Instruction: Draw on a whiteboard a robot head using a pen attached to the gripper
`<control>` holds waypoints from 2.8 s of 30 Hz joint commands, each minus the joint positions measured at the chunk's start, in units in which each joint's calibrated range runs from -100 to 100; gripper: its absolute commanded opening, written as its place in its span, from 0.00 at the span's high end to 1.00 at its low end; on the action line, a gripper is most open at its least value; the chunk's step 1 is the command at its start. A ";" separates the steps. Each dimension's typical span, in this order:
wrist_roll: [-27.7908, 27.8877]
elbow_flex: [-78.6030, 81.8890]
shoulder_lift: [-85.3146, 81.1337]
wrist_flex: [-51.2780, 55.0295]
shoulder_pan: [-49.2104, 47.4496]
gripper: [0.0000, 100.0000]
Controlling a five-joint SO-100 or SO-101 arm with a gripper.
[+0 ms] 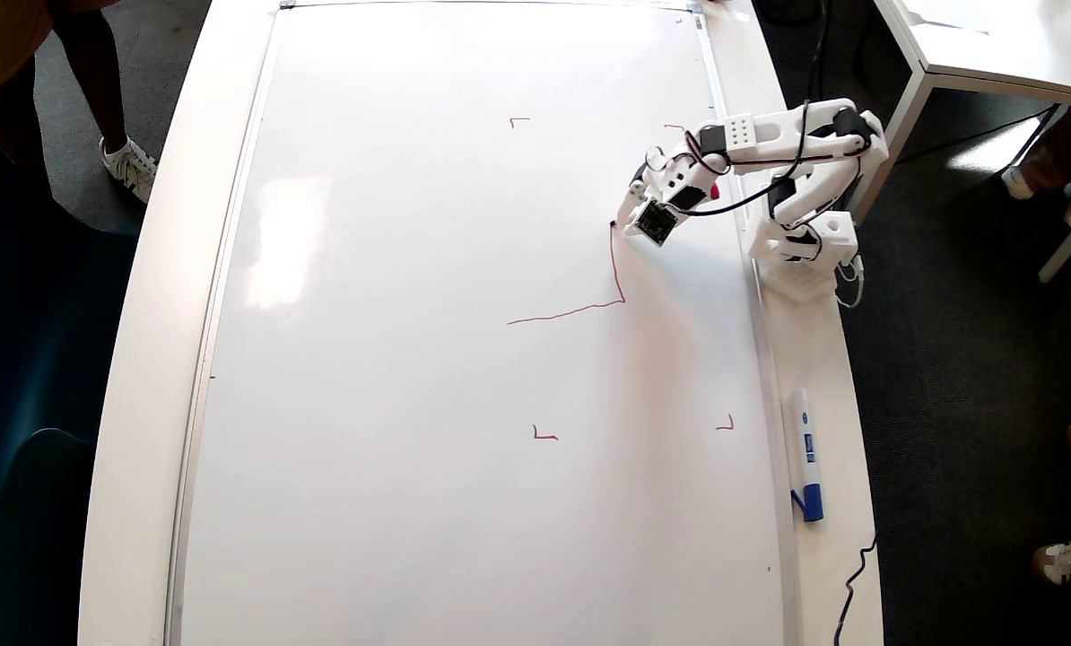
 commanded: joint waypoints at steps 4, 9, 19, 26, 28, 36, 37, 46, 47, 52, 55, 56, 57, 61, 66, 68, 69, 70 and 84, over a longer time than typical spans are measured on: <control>1.17 -0.69 -0.62 0.60 4.55 0.99; 1.17 -0.69 -0.62 0.60 6.61 0.99; 1.17 -2.68 0.39 -0.27 6.02 0.99; 0.74 -9.49 9.19 -3.22 3.15 0.99; 0.74 -14.85 14.73 -3.22 2.56 0.99; 0.68 -33.01 30.83 -3.22 1.16 0.99; 0.68 -36.91 34.10 -3.22 0.72 0.99; 0.68 -53.71 46.17 -2.53 0.35 0.99; 0.68 -55.52 47.43 -2.35 0.35 0.99; 0.68 -56.70 48.35 -2.27 0.28 0.99; 0.68 -56.43 48.10 -2.27 -0.09 0.99; 0.68 -56.34 48.02 -2.27 -0.24 0.99; 0.68 -56.25 48.02 -2.27 -0.61 0.99; 0.68 -55.97 47.93 -2.27 -3.26 0.99; 0.63 -56.07 47.93 -2.27 -6.35 0.99; 0.58 -56.16 47.93 -2.27 -7.24 0.99; 0.58 -56.16 47.93 -2.27 -7.68 0.99; -0.07 -56.52 48.10 -2.27 -8.56 0.99; -1.68 -56.97 48.60 -3.05 -16.89 0.99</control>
